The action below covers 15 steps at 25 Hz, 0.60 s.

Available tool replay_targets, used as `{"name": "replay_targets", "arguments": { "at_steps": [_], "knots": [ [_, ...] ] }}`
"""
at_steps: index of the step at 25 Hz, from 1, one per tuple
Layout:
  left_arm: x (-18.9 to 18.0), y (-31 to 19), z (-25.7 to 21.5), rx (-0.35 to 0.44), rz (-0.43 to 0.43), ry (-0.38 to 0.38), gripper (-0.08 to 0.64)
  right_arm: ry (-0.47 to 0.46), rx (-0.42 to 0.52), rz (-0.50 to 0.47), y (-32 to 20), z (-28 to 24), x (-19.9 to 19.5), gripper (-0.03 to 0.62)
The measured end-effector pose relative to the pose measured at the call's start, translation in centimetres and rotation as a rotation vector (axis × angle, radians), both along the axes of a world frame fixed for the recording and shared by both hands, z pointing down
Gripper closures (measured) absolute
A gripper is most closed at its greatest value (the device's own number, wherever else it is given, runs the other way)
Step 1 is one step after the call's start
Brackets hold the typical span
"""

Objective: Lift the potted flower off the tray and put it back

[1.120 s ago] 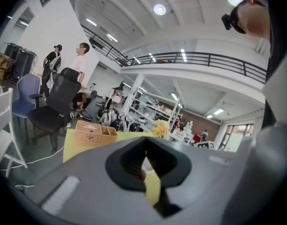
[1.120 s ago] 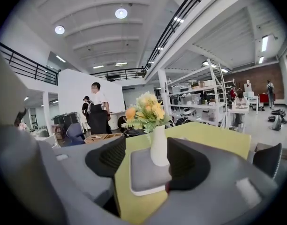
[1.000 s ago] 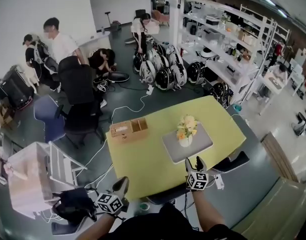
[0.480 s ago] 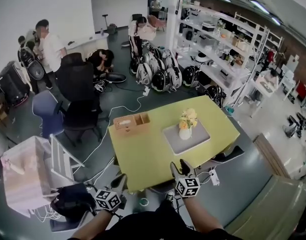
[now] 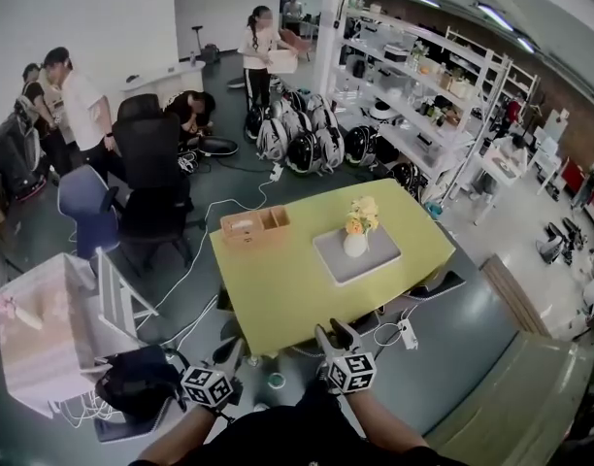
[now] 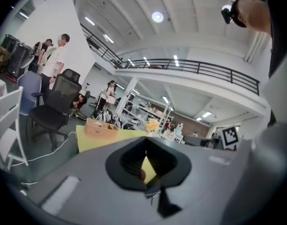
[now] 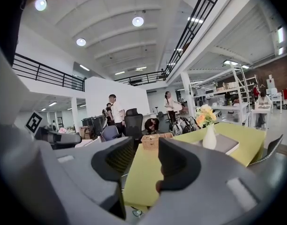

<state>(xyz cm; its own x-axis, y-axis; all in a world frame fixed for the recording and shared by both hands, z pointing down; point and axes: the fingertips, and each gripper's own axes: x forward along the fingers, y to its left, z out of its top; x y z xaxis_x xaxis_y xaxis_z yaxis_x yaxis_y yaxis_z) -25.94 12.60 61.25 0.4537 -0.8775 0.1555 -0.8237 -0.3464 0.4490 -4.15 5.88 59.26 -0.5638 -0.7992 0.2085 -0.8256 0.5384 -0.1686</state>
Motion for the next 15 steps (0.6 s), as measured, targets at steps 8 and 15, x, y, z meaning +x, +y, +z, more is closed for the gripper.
{"name": "replay_targets", "arguments": {
  "at_steps": [8,15],
  "knots": [
    [-0.6,1.8,-1.1,0.015,-0.01,0.017,0.552,0.016,0.016,0.015,1.8,-1.6,-0.1,0.422],
    [-0.2,1.8,-1.6,0.025,-0.015,0.017,0.552,0.016,0.027,0.013,1.6,-2.2,0.4,0.422]
  ]
}}
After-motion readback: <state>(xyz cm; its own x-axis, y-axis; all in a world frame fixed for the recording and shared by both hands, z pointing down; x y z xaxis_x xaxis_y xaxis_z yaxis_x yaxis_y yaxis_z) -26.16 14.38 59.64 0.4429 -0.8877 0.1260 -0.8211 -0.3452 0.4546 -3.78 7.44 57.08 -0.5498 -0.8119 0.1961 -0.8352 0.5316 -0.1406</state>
